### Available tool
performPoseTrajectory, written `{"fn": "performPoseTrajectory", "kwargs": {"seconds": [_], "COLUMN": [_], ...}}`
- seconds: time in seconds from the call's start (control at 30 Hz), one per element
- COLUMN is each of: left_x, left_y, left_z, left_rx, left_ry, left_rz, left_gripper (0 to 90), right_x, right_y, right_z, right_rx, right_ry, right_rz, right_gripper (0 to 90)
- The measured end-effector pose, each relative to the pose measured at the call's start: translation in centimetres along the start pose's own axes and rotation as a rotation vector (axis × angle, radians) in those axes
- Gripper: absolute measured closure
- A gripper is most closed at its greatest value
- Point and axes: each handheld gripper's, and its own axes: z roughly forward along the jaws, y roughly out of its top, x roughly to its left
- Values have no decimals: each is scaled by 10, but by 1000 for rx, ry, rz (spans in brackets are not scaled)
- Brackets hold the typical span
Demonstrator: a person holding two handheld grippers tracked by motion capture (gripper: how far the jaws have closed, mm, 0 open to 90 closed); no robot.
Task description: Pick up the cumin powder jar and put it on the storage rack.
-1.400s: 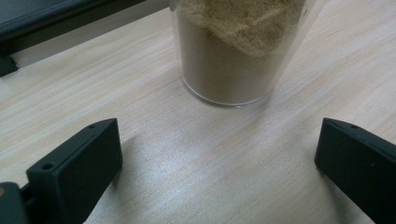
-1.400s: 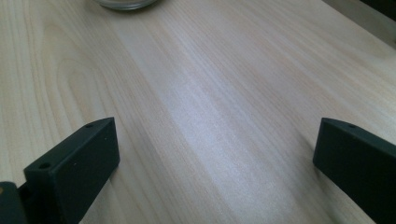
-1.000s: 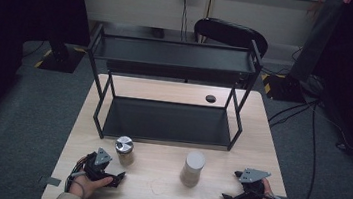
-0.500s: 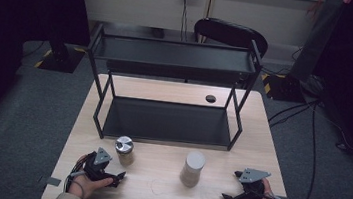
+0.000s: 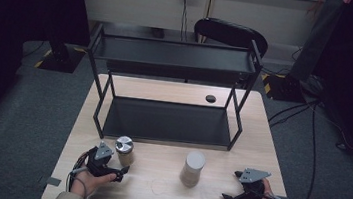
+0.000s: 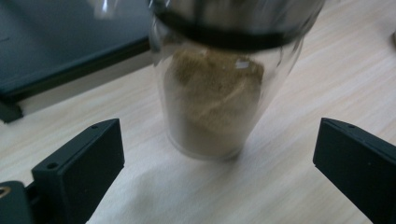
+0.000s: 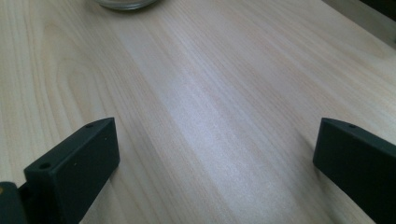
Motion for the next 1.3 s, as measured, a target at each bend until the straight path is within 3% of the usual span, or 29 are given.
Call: {"fn": "performPoseTrajectory", "kwargs": {"seconds": [0.27,0.67,0.9,1.2,1.3], "left_x": [1,0,0,0,-1], "left_y": [4,11,17,15,15], "left_z": [5,18,26,25,25], "left_rx": [-16,-6,23,-2,-1], "left_ry": [2,7,8,22,25], "left_rz": [-17,1,14,14,24], "left_gripper": [9,21,128,294,300], "right_x": [0,0,0,0,0], "right_y": [0,0,0,0,0], "right_z": [0,0,0,0,0], "right_rx": [0,0,0,0,1], "right_ry": [0,1,1,1,1], "right_rz": [0,-1,-1,-2,-2], "right_gripper": [0,0,0,0,0]}}
